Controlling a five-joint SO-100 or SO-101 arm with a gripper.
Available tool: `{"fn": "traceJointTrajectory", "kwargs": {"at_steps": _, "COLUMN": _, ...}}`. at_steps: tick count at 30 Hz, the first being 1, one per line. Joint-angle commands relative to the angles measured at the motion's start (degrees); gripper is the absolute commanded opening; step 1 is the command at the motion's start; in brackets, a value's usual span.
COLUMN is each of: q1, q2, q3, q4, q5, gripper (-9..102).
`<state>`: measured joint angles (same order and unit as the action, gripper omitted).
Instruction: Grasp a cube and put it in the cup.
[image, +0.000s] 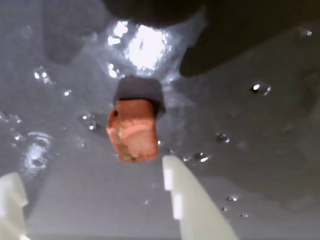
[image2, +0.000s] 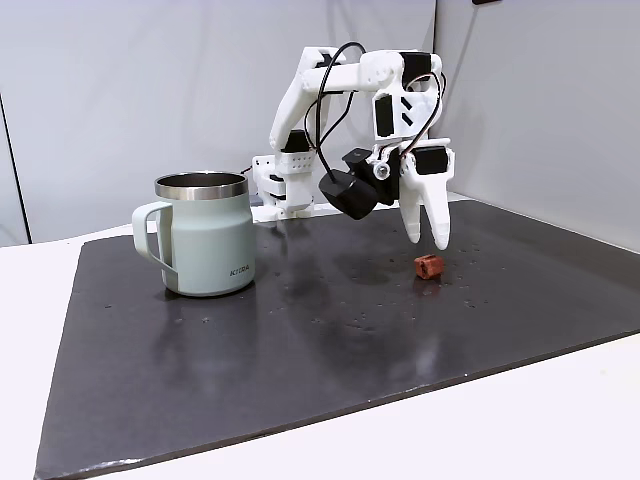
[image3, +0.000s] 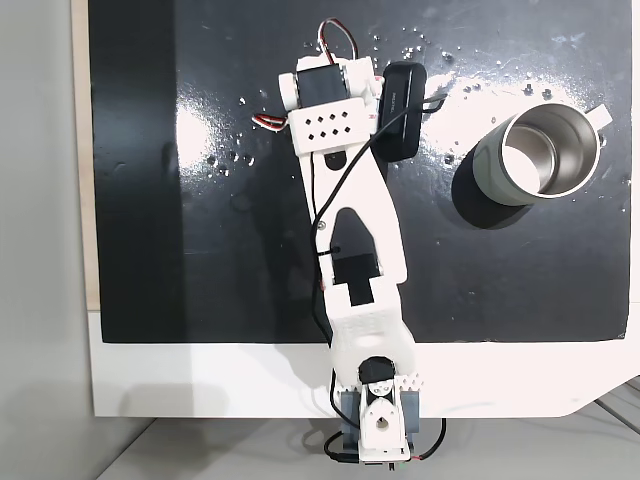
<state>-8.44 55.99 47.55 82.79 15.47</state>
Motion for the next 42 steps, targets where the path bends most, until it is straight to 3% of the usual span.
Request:
{"fn": "traceJointTrajectory", "kwargs": {"at_steps": 1, "q1": -0.44, "q2": -1.41, "q3": -6.77, "q4": 2.11, "q5": -0.53, "gripper": 30}}
{"fn": "traceJointTrajectory", "kwargs": {"at_steps": 20, "q1": -0.70, "q2": -20.57, "q3": -30.94, "q4": 12.74, "q5": -1.49, "gripper": 27}}
{"fn": "traceJointTrajectory", "kwargs": {"at_steps": 42, "q1": -0.70, "q2": -23.73, "q3": -37.79, "q4": 16.08, "q5": -1.93, "gripper": 5}}
